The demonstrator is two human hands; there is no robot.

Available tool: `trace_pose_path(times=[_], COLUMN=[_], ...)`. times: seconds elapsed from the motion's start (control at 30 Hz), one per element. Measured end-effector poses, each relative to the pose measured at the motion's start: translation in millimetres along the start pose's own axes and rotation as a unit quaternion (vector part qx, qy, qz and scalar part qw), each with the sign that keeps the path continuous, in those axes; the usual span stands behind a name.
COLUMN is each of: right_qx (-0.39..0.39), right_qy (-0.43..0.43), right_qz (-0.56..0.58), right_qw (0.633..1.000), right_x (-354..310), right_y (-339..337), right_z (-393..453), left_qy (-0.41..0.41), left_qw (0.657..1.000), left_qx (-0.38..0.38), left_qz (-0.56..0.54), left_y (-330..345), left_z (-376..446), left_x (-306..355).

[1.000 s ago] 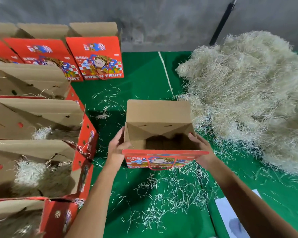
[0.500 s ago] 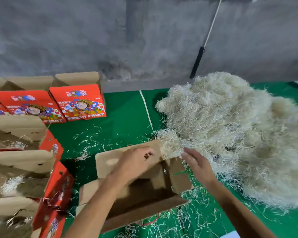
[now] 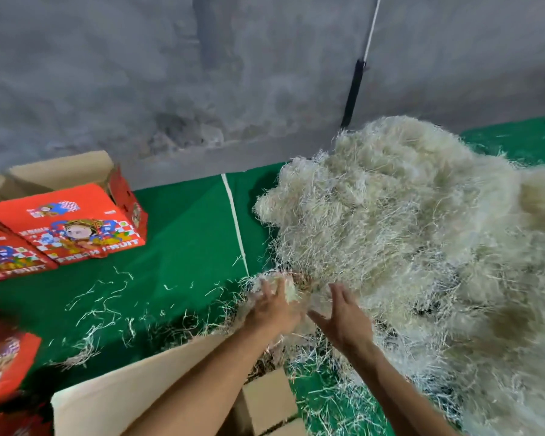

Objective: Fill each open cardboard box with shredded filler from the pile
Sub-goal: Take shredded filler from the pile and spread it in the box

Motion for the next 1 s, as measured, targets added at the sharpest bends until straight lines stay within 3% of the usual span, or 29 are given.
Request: trace_pose_path(times=[0.1, 0.17, 0.27, 0.37, 0.43, 0.57, 0.67, 0.77, 0.87, 1.0], right_qx=[-0.060, -0.064, -0.039, -0.031, 0.002, 0.140, 0.194, 0.197, 0.198, 0.105], right_qy=[0.018, -0.008, -0.028, -0.098, -0.145, -0.151, -0.117, -0.097, -0.075, -0.073], right_qz=[0.038, 0.042, 0.211, 0.360, 0.384, 0.406, 0.431, 0.419, 0.506, 0.551], right_qw=[0.997, 0.997, 0.976, 0.927, 0.912, 0.890, 0.874, 0.881, 0.836, 0.825], right_x=[16, 5, -16, -43, -59, -64, -61, -73, -77, -103], right_y=[44, 71, 84, 58, 22, -54, -79, -86, -84, -64], right_z=[29, 36, 31, 17, 7, -22, -41, -55, -69, -80], left_qy=[-0.030, -0.010, 0.005, -0.039, -0.025, 0.049, 0.103, 0.159, 0.195, 0.205], left_qw=[0.987, 0.973, 0.944, 0.857, 0.809, 0.745, 0.746, 0.721, 0.688, 0.706], left_qx=[-0.072, -0.052, -0.020, 0.015, 0.070, 0.136, 0.136, 0.134, 0.168, 0.219], left_qz=[-0.138, -0.224, -0.330, -0.513, -0.583, -0.652, -0.643, -0.661, -0.679, -0.642], left_y=[49, 63, 54, 30, -3, -75, -108, -123, -137, -154], left_z=[40, 52, 51, 34, 12, -51, -101, -144, -180, -211], left_x=[-8, 4, 15, 0, -5, -5, -10, -16, -36, -58])
Point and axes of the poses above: each hand's wrist, its own z-axis towards the middle knuckle, its own y-axis out of the palm, x = y × z, the point moved 10 cm from there along z, towards the middle knuckle, and after that the axes turned 13 degrees about -x, right-handed, at the moved point
